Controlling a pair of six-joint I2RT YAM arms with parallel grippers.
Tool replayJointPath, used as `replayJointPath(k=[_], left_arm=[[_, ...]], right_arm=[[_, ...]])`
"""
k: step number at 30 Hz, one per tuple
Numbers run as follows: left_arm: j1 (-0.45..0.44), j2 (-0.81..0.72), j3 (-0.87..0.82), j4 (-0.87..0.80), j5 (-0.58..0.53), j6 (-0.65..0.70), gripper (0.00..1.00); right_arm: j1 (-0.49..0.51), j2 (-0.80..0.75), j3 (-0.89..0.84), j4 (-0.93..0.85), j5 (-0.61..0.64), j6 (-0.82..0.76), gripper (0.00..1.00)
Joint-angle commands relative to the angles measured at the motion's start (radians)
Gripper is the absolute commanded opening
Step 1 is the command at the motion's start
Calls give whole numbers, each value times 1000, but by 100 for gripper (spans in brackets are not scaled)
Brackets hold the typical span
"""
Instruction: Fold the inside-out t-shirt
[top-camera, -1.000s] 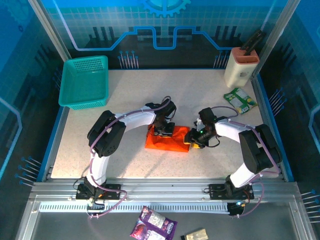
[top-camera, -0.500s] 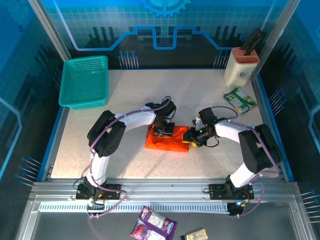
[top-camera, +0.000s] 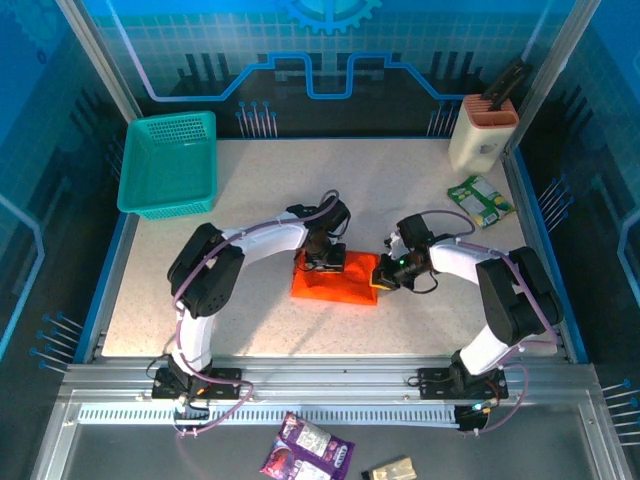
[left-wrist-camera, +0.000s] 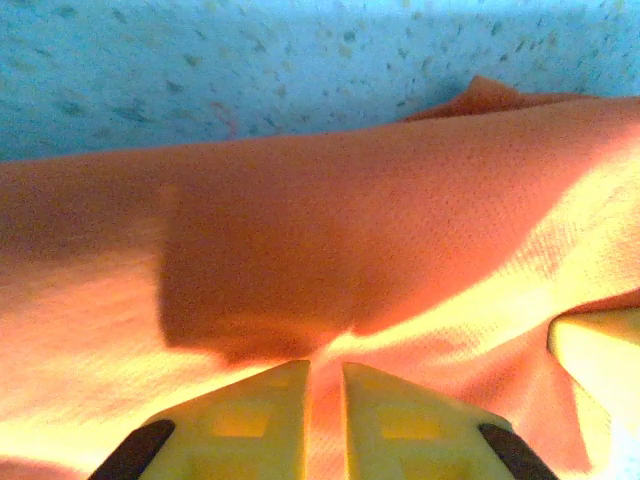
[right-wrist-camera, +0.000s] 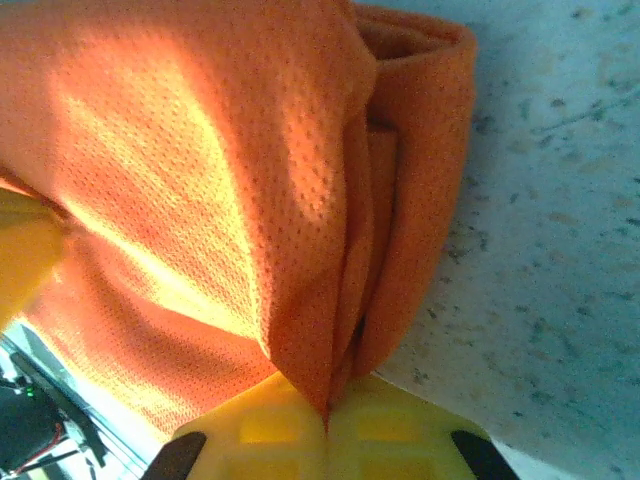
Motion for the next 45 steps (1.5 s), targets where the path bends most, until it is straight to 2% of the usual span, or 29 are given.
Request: replayJointPath(k=[1, 5, 9, 12, 16, 22, 28, 33, 39, 45], left_arm=[[36, -82, -17, -56, -93, 0, 17], [77, -47, -49, -96, -183, 24, 14], [103, 10, -73, -62, -132, 30, 12], [107, 14, -80, -61, -157, 30, 11], [126, -37, -84, -43, -154, 23, 12], [164, -123, -63, -42, -115, 19, 13], [195, -160, -41, -69, -83, 23, 13], [204, -181, -41, -89, -73, 22, 13], [214, -208, -84, -81, -65, 6, 13], [233, -235, -136, -65, -59, -5, 13]], right_arm=[[3, -2, 68, -145, 81, -66, 2], [3, 11, 155, -274, 158, -138, 0], [3, 21, 233, -378, 222, -195, 0], [2, 35, 310, -476, 305, -250, 0], [2, 72, 452, -639, 473, -363, 0], [-26, 119, 668, -874, 800, -542, 0], [-92, 132, 865, -996, 982, -619, 0], [-121, 112, 970, -1028, 1046, -686, 0], [-123, 105, 953, -995, 1072, -735, 0], [-8, 96, 903, -1008, 1028, -649, 0]])
